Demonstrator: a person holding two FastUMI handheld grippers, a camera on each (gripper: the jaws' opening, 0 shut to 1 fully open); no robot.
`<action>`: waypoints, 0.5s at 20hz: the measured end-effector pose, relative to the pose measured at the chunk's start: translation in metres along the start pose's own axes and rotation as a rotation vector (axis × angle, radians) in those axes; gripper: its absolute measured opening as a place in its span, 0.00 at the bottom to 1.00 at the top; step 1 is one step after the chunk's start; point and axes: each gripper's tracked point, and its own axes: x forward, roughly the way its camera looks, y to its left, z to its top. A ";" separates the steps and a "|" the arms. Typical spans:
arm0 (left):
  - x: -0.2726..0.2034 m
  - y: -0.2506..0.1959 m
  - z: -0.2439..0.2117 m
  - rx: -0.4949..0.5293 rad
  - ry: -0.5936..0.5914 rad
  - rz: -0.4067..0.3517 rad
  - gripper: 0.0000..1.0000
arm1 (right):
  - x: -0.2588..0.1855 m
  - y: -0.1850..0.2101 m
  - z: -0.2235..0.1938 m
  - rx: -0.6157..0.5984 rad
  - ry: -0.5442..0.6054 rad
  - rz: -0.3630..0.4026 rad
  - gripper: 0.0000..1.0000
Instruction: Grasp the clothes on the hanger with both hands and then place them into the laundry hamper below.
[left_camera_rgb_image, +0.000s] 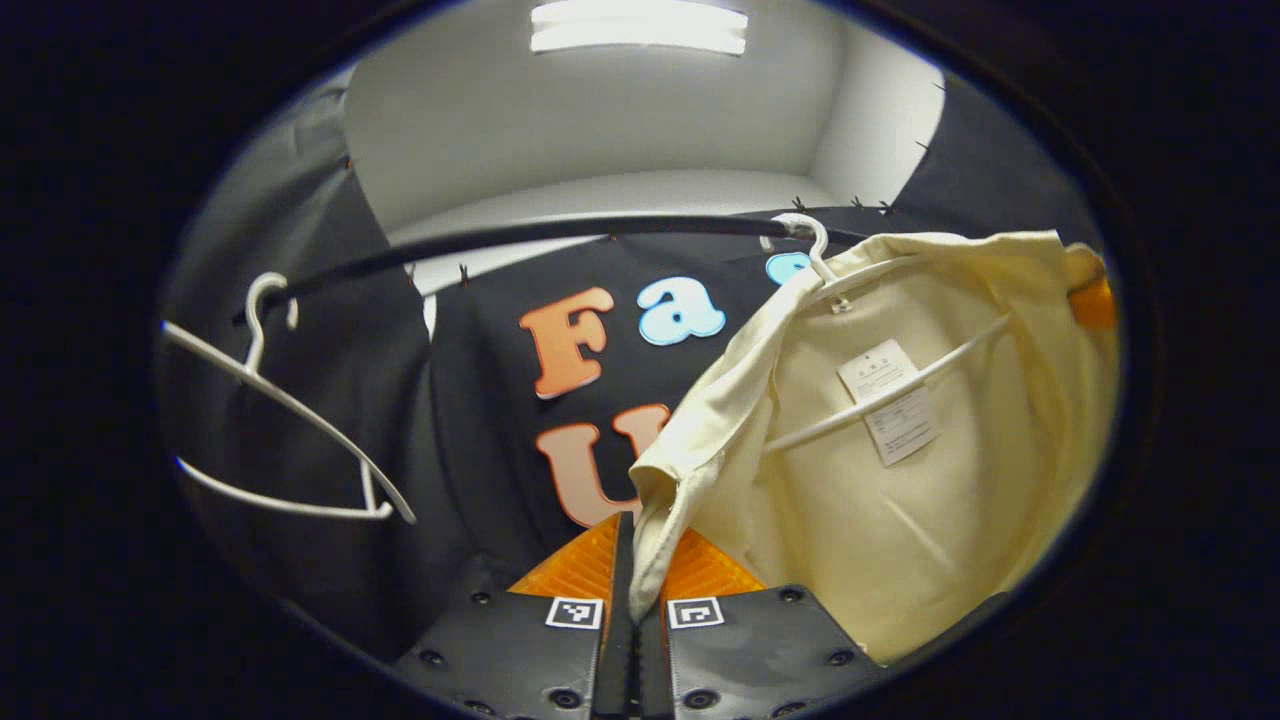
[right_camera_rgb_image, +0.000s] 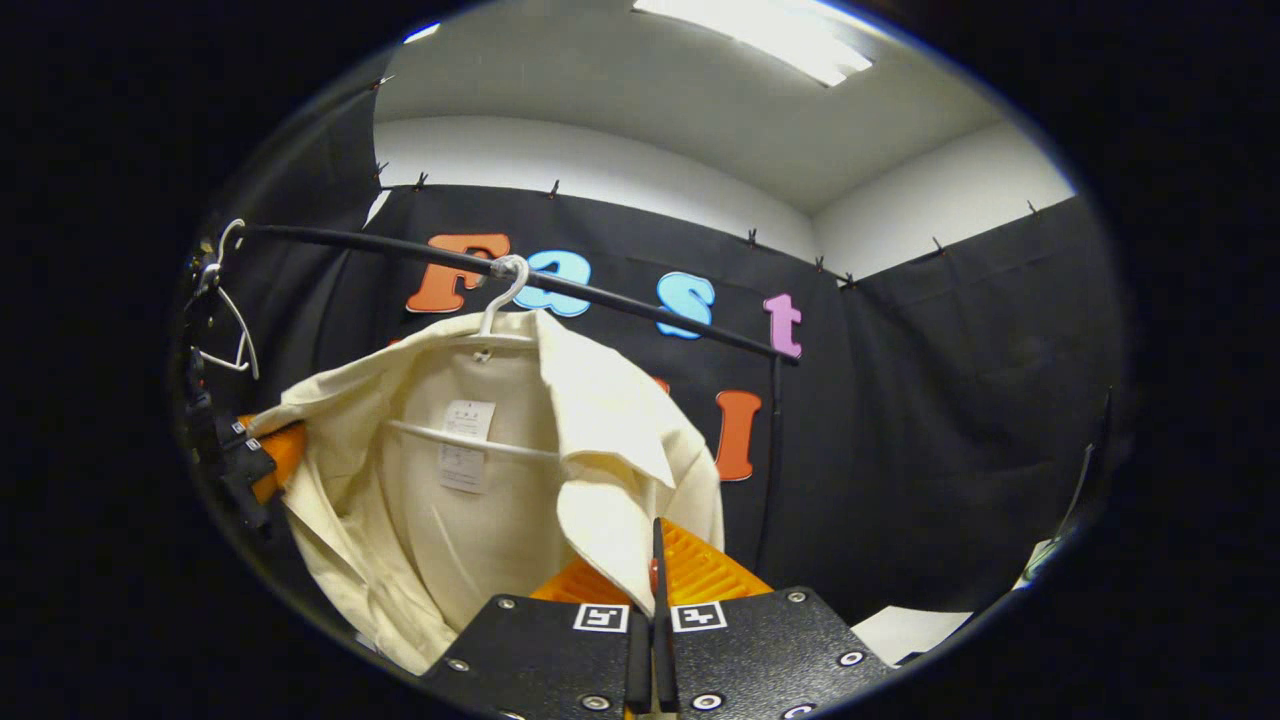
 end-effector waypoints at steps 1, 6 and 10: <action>0.003 0.005 0.005 0.038 -0.017 0.014 0.10 | -0.001 -0.015 0.011 -0.035 -0.030 -0.036 0.01; 0.041 0.049 0.024 0.212 -0.077 0.115 0.10 | 0.008 -0.054 0.047 -0.018 -0.053 -0.071 0.01; 0.075 0.064 0.049 0.296 -0.164 0.150 0.10 | 0.034 -0.077 0.089 -0.124 -0.122 -0.088 0.00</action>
